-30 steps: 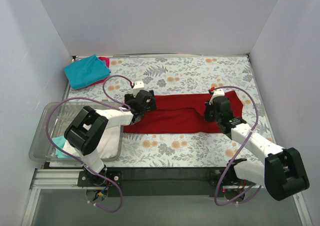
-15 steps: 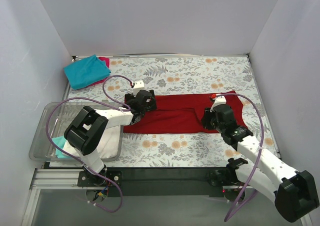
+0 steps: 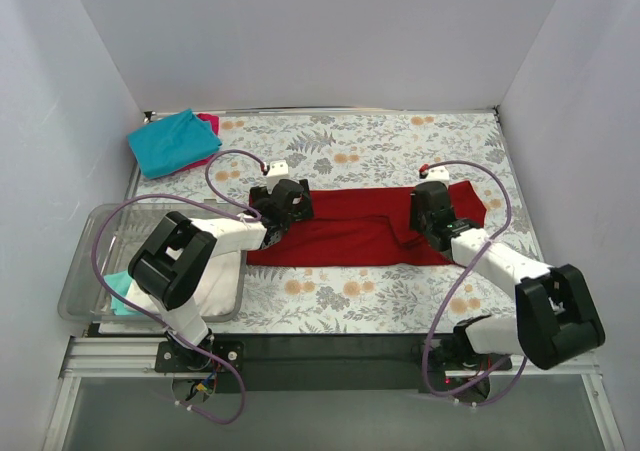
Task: Fold and stack the t-shirts
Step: Fold the tshirt
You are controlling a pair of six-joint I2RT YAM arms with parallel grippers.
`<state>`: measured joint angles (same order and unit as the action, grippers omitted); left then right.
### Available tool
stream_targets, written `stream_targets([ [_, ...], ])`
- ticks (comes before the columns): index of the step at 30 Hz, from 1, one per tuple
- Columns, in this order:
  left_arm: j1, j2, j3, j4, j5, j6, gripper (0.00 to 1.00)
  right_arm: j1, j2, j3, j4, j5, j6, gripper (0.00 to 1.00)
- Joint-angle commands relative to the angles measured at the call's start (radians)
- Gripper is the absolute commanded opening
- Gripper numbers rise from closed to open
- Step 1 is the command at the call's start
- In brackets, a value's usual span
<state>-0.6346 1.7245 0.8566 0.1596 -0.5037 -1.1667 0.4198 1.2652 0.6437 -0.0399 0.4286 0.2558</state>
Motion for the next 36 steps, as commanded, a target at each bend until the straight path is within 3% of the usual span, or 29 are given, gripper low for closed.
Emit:
stream_targets([
  [1, 0.0, -0.034, -0.013, 0.017, -0.009, 0.013, 0.95, -0.05, 0.062, 0.054, 0.086, 0.041, -0.021, 0.33],
  [12, 0.0, -0.051, -0.025, 0.027, -0.009, 0.019, 0.95, -0.121, 0.103, 0.01, 0.071, -0.01, -0.046, 0.32],
  [21, 0.001, -0.071, -0.04, 0.037, -0.006, 0.021, 0.95, -0.124, 0.071, -0.01, -0.06, -0.181, -0.049, 0.32],
  [29, 0.001, -0.106, -0.064, 0.049, -0.012, 0.024, 0.95, -0.124, -0.101, -0.029, -0.28, -0.237, -0.033, 0.32],
  [33, 0.0, -0.111, -0.065, 0.047, -0.012, 0.025, 0.95, -0.122, -0.21, -0.035, -0.305, -0.313, -0.024, 0.33],
  [36, 0.001, -0.109, -0.062, 0.052, -0.007, 0.025, 0.95, -0.122, -0.251, -0.021, -0.311, -0.251, -0.024, 0.36],
])
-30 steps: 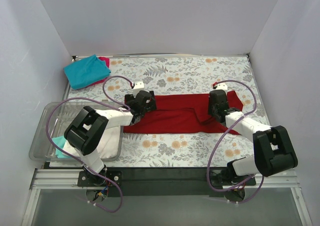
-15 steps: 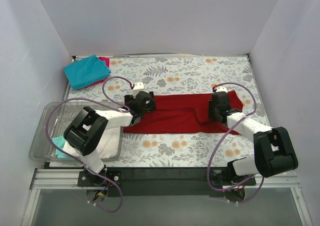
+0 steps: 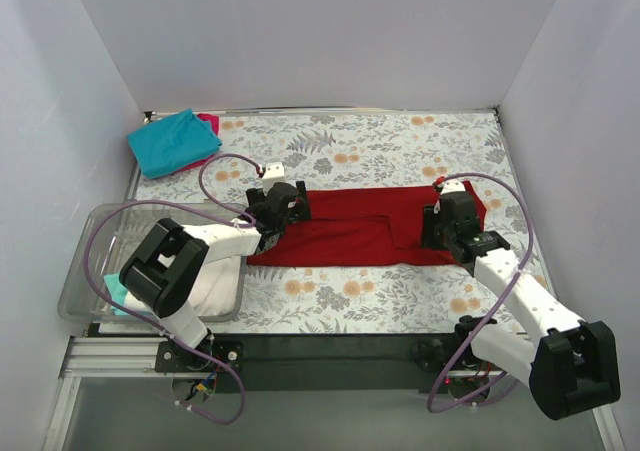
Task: Fold and stack the t-shirts
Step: Fold the tshirt
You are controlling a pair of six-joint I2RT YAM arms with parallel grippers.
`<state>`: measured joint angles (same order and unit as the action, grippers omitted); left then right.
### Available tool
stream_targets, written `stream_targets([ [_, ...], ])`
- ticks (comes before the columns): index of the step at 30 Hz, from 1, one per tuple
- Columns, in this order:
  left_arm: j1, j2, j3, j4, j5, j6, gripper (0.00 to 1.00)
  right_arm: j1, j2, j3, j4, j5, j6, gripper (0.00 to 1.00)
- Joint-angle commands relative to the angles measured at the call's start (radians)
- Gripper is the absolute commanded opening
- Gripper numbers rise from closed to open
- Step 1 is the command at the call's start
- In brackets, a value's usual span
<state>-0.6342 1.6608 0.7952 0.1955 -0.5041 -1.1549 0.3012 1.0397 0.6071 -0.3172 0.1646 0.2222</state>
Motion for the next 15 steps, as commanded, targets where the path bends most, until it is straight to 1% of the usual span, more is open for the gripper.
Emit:
stream_targets([
  [1, -0.001, -0.038, 0.004, 0.016, -0.004, 0.015, 0.95, -0.004, -0.024, 0.022, -0.034, 0.03, 0.012, 0.36],
  [3, -0.001, -0.032, 0.012, 0.015, 0.01, 0.014, 0.95, -0.005, -0.006, 0.04, -0.028, 0.065, 0.022, 0.36],
  [8, -0.004, 0.0, 0.03, 0.015, 0.021, 0.012, 0.95, -0.014, 0.132, 0.06, 0.064, 0.121, 0.034, 0.36],
  [9, -0.004, 0.007, 0.032, 0.016, 0.019, 0.014, 0.95, -0.017, 0.178, 0.062, 0.076, 0.121, 0.034, 0.36],
  [15, -0.005, 0.079, 0.036, 0.036, 0.032, 0.012, 0.95, -0.066, 0.318, 0.086, 0.156, 0.09, 0.034, 0.35],
])
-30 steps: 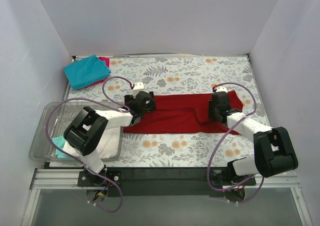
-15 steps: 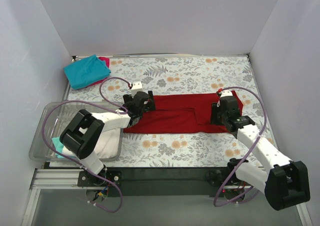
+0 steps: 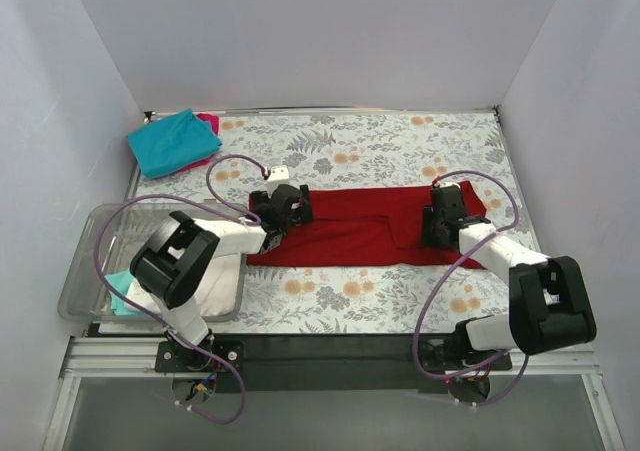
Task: Fold and stack the t-shirts
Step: Fold the tshirt
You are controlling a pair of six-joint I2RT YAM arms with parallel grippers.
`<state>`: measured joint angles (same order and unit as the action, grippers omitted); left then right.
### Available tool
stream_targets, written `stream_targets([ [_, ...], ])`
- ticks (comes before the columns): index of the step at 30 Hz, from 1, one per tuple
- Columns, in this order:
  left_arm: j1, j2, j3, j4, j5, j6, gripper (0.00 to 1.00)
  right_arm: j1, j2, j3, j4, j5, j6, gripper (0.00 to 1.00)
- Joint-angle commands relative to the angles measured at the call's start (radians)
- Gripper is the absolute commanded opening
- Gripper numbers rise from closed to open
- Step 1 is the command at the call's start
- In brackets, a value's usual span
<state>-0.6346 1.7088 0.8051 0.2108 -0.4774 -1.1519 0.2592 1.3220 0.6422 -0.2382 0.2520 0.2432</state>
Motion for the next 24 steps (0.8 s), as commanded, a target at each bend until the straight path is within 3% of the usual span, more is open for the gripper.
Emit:
stream_targets([
  [1, -0.007, 0.057, 0.031, 0.021, 0.003, 0.011, 0.95, -0.034, 0.052, 0.054, 0.095, -0.005, 0.011, 0.35],
  [8, -0.04, 0.1, 0.028, -0.004, -0.026, -0.014, 0.95, -0.103, 0.23, 0.137, 0.143, -0.026, -0.005, 0.34],
  [14, -0.089, 0.043, -0.041, -0.091, -0.033, -0.137, 0.95, -0.117, 0.422, 0.311, 0.145, -0.022, -0.024, 0.31],
  [24, -0.335, -0.07, -0.193, -0.192, 0.002, -0.411, 0.95, -0.117, 0.669, 0.652, 0.131, -0.045, -0.139, 0.31],
])
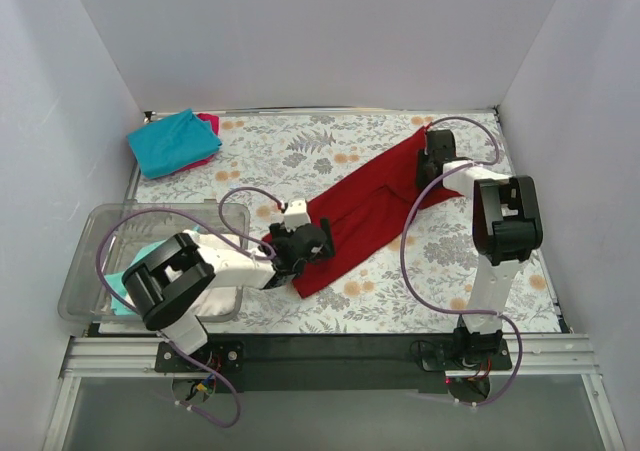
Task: Fold and stack the t-shirts
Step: Fold the tshirt
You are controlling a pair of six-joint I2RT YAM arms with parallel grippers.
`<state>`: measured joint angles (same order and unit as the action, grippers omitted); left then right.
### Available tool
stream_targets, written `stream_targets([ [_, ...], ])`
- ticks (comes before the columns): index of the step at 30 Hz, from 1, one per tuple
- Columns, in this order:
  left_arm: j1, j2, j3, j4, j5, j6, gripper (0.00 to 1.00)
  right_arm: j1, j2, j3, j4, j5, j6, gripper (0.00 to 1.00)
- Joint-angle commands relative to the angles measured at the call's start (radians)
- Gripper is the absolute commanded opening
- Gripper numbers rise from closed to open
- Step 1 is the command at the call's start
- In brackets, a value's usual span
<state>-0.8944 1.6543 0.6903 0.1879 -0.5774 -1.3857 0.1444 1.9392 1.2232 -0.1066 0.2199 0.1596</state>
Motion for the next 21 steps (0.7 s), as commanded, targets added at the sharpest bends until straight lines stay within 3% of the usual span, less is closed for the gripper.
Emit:
stream_targets([
  [1, -0.121, -0.049, -0.09, -0.169, 0.123, -0.196, 0.95, -0.002, 0.063, 0.111, -0.005, -0.016, -0.06, 0.31],
  [11, -0.363, -0.086, -0.066, -0.13, 0.195, -0.306, 0.95, 0.004, 0.093, 0.265, -0.013, -0.109, -0.129, 0.31],
  [17, -0.405, -0.223, -0.052, -0.18, 0.11, -0.259, 0.95, 0.041, -0.078, 0.178, -0.007, -0.114, -0.138, 0.37],
  [21, -0.405, -0.347, -0.052, -0.258, 0.031, -0.211, 0.95, 0.087, -0.259, 0.021, 0.001, -0.099, -0.118, 0.41],
])
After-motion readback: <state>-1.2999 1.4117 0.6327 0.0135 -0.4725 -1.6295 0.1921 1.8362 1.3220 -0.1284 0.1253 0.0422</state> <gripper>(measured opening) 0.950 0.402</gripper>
